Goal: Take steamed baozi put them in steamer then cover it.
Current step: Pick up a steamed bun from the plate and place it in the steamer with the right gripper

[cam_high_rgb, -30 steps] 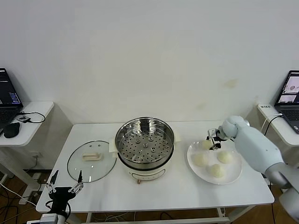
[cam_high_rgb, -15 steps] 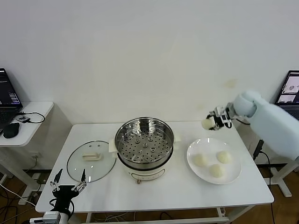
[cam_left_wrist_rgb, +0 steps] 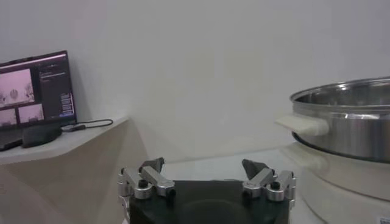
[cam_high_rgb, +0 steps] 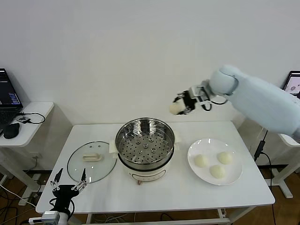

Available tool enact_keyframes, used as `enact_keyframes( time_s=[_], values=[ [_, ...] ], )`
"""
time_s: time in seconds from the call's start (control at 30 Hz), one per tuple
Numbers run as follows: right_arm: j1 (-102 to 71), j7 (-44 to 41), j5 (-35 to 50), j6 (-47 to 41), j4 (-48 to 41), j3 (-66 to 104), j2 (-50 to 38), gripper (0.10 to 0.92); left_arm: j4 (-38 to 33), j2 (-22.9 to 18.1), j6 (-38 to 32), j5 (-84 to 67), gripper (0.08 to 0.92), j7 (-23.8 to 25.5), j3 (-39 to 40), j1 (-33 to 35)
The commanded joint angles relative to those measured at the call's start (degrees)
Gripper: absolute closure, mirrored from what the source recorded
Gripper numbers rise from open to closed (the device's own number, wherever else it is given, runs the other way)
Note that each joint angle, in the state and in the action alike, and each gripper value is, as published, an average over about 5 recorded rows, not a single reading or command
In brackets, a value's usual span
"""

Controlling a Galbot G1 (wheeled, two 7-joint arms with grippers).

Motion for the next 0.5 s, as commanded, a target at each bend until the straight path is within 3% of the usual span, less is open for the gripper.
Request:
enact_keyframes(
  time_s=[0.03, 0.5],
  values=[
    [2.6, 2.7, -1.7, 5.6, -0.2, -9.4, 10.5, 0.44, -0.4, -0.2, -0.1, -0.3, 0.177, 0.2, -0.7, 0.3],
    [-3.9, 7.9, -23.1, 19.3, -9.1, -10.1, 15.3, 0.44, -1.6, -0.5, -0.1, -0.2, 0.177, 0.6, -1.1, 0.8]
  ],
)
